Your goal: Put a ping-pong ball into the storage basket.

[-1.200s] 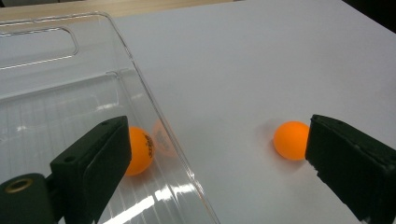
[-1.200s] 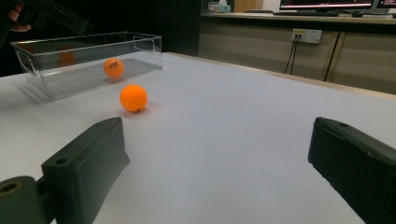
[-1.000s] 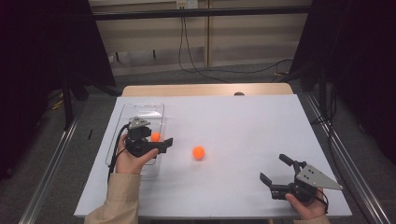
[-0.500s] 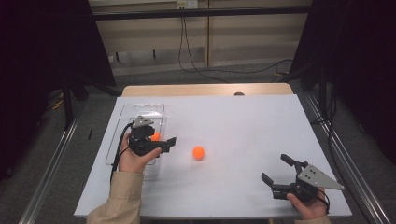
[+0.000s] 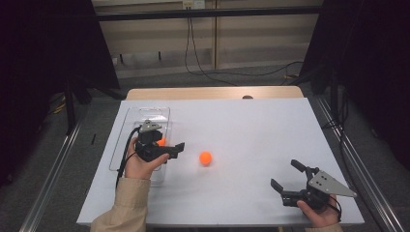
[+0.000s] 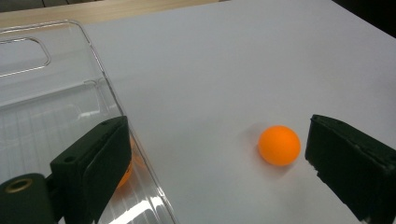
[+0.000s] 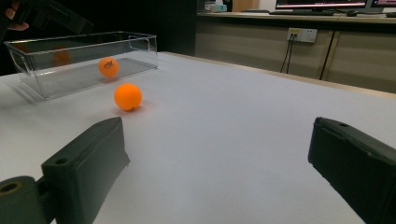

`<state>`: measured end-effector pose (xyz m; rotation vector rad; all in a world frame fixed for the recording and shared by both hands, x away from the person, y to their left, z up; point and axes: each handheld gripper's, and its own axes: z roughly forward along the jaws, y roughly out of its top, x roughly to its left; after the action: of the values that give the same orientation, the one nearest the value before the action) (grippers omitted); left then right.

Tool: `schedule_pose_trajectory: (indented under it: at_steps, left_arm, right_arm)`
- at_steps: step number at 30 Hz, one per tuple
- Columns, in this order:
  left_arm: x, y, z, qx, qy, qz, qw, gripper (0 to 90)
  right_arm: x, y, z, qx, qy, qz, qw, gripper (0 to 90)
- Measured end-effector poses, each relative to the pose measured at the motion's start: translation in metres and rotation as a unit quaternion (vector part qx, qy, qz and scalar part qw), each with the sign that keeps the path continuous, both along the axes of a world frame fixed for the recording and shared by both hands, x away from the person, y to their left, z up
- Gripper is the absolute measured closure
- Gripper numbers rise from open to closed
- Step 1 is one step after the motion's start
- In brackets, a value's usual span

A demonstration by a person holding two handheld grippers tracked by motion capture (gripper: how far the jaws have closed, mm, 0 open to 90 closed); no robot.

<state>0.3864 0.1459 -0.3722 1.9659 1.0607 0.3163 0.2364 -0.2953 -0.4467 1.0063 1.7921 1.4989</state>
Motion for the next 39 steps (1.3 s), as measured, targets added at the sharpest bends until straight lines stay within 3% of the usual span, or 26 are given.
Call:
schedule_pose_trajectory:
  at_steps: [39]
  left_arm:
    - [-0.003, -0.013, -0.003, 0.004, 0.003, -0.021, 0.9998, 7.0]
  right_arm:
    - [0.003, 0.001, 0.0, 0.001, -0.001, 0.002, 1.0, 3.5]
